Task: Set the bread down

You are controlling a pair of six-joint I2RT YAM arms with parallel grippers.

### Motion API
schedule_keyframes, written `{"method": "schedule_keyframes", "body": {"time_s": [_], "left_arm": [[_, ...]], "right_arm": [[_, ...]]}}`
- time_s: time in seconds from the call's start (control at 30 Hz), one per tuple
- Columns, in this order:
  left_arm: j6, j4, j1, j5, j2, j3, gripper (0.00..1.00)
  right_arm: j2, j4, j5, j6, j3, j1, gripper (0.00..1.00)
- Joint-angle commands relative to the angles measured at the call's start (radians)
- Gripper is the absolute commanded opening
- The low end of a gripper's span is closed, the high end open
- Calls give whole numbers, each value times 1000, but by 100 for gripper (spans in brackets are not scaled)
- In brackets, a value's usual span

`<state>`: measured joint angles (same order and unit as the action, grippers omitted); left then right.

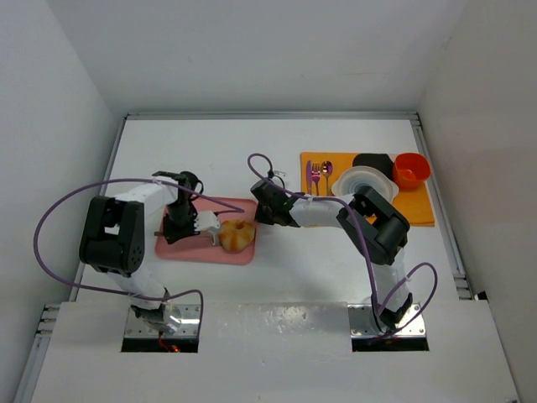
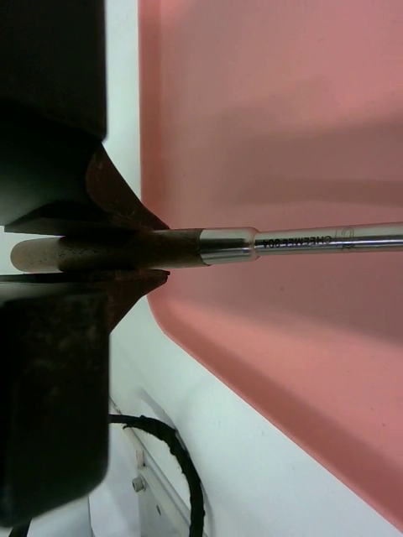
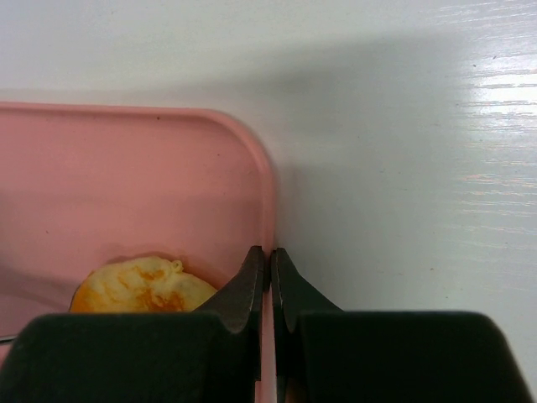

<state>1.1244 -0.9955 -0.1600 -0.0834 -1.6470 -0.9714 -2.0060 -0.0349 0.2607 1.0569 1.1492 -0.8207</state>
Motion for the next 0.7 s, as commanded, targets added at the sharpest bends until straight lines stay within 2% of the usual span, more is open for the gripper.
{"method": "schedule_keyframes", "body": {"time_s": [0.0,0.43,0.67], "left_arm": [[-15,-72,11,60,-16,-41,0],[32,-63,20,106,105,-3,0],[32,-54,20,128,105,-3,0]], "right_arm": [[-14,-46,12,-14,12,-3,0],[-20,20,-44,-40,21,6,0],[-48,15,-66,-31,60,5,0]]}}
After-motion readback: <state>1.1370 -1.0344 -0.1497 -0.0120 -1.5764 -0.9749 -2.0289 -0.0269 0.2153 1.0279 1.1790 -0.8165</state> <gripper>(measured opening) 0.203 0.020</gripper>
